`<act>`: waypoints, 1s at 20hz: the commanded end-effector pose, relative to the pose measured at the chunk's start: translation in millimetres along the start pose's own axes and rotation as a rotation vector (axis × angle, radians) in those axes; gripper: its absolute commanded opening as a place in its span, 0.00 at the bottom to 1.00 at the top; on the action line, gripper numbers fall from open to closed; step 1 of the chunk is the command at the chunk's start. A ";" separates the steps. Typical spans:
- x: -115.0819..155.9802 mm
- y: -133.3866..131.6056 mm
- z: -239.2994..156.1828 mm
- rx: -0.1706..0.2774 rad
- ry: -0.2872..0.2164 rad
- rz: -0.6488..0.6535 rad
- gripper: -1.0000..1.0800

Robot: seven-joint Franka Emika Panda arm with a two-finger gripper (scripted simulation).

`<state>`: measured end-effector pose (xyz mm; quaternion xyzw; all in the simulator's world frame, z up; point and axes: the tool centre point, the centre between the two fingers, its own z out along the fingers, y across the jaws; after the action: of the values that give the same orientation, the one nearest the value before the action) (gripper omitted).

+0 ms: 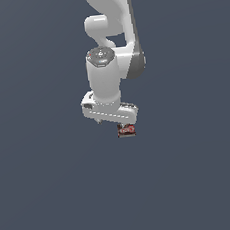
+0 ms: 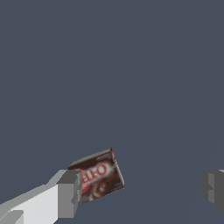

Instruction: Pick up the object and move it to a goal position.

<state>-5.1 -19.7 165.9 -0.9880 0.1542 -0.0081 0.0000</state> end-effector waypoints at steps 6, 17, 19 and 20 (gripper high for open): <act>-10.5 -11.3 17.2 0.005 -0.006 0.189 0.96; -26.7 -25.6 41.4 0.007 -0.014 0.466 0.96; -29.7 -27.9 45.7 0.006 -0.015 0.517 0.96; -31.2 -29.0 47.8 0.006 -0.016 0.542 0.96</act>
<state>-23.6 15.0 120.9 -0.9187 0.3948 -0.0009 0.0062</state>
